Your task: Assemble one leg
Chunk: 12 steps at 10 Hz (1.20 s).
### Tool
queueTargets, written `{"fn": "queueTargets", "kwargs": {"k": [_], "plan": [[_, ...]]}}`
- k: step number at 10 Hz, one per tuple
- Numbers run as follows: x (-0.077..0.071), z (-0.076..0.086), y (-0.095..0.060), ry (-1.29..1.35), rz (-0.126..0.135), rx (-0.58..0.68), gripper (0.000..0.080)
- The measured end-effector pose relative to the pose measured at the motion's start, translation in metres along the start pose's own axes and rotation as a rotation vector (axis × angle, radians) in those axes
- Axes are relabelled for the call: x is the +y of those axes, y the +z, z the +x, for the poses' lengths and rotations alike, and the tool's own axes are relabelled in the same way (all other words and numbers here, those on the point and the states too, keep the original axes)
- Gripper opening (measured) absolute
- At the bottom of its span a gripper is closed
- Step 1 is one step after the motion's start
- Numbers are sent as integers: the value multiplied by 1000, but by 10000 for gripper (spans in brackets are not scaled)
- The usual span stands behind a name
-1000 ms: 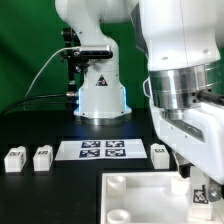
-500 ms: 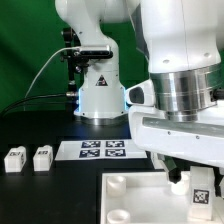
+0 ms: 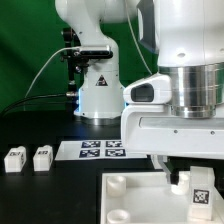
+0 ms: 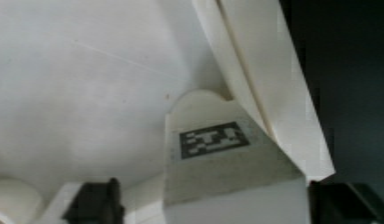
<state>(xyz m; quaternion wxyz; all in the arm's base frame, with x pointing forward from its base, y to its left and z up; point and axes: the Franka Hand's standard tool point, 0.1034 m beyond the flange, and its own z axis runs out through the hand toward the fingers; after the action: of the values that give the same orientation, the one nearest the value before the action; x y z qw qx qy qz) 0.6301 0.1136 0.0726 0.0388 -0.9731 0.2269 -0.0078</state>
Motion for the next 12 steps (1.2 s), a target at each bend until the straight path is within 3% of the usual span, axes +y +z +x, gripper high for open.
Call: {"fn": "queueTargets", "kwargs": {"k": [1, 2, 4, 8, 10, 11, 12], "plan": [[-1, 0, 0, 89, 3, -2, 394], [-2, -1, 0, 215, 7, -5, 291], [-2, -1, 0, 382, 10, -7, 291], [-5, 0, 0, 1255, 49, -42, 291], [-4, 0, 0, 1399, 49, -49, 292], [-4, -1, 0, 1381, 48, -49, 374], [-5, -1, 0, 1380, 48, -49, 374]]}}
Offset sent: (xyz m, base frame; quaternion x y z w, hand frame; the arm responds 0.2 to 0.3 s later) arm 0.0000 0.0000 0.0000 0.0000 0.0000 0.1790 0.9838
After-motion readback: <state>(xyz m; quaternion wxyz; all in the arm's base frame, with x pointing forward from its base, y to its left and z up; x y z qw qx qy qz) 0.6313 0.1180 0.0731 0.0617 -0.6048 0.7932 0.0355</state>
